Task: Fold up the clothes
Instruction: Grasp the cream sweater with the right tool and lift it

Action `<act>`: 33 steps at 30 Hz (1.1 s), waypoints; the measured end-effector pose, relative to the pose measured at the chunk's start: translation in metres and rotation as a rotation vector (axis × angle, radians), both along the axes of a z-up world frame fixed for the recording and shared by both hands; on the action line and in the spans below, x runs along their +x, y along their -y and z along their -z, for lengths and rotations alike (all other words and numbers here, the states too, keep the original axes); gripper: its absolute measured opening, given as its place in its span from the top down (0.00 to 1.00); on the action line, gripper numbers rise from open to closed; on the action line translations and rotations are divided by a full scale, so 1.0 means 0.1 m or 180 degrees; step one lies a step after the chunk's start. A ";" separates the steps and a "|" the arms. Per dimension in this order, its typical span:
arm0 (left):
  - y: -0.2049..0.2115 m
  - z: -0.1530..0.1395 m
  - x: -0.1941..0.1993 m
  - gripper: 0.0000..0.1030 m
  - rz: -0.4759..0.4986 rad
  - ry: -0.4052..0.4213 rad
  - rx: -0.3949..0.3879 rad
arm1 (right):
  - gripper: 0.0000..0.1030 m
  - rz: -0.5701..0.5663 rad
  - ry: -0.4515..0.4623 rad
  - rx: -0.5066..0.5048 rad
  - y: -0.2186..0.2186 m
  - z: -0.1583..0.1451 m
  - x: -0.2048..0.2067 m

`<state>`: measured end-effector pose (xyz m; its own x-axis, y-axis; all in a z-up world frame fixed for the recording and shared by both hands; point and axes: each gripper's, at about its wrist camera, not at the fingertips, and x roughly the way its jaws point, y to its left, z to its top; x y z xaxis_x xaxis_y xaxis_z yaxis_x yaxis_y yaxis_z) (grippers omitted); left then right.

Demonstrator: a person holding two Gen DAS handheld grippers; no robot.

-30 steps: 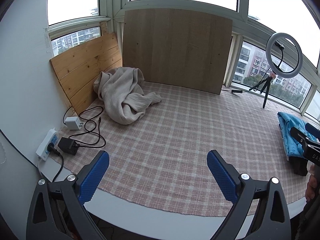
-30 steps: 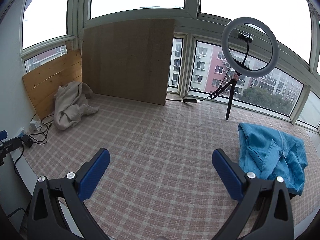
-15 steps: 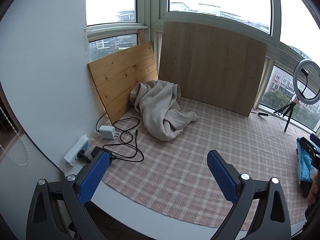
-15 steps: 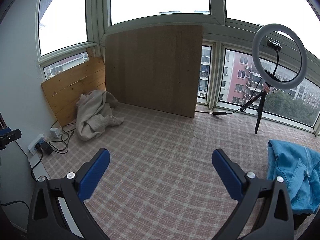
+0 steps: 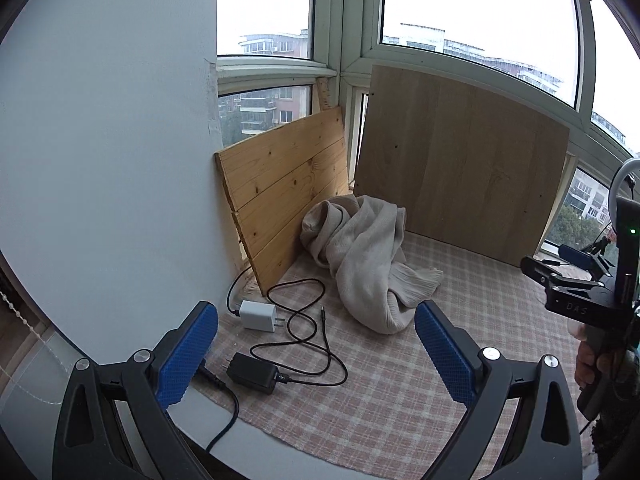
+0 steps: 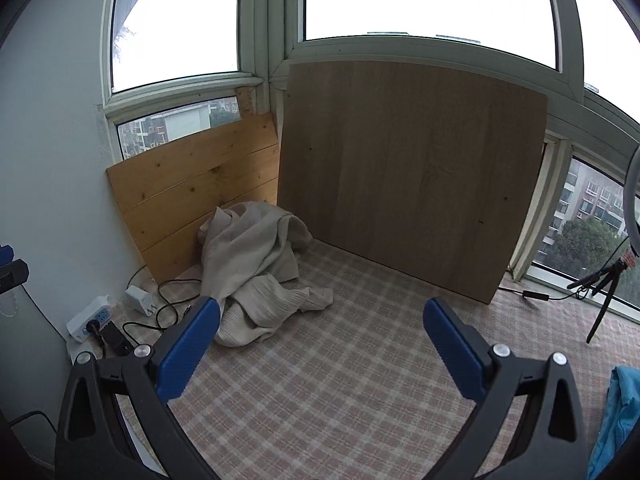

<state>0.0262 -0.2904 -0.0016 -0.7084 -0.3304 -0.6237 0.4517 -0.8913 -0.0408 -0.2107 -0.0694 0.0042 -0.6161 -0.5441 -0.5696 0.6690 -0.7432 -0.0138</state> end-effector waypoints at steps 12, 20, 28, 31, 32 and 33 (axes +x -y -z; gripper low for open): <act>0.60 0.54 -0.46 0.04 0.0221 0.0327 0.0226 | 0.10 -0.0304 0.0512 0.0640 1.95 1.08 -0.51; 0.82 0.74 -0.63 0.04 0.0117 0.0429 0.0287 | 0.15 -0.0491 0.0764 0.1128 2.56 1.76 -0.84; 0.95 0.82 -0.71 0.04 0.0025 0.0475 0.0350 | 0.82 -0.0563 0.1134 0.0434 2.18 1.28 -1.08; 0.88 0.75 -0.74 0.04 0.0117 0.0443 0.0262 | 0.83 -0.0549 0.0945 0.0084 1.79 0.64 -1.04; 0.85 0.72 -0.75 0.04 0.0160 0.0424 0.0248 | 0.83 -0.0566 0.0876 -0.0007 1.64 0.41 -1.00; 0.82 0.69 -0.76 0.04 0.0204 0.0404 0.0235 | 0.83 -0.0550 0.0792 -0.0080 1.46 0.20 -0.97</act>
<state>-0.0500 -0.3725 -0.0702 -0.6404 -0.2371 -0.7306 0.3996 -0.9151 -0.0533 -0.3079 -0.2158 -0.0159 -0.3564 -0.6445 -0.6765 0.7662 -0.6160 0.1832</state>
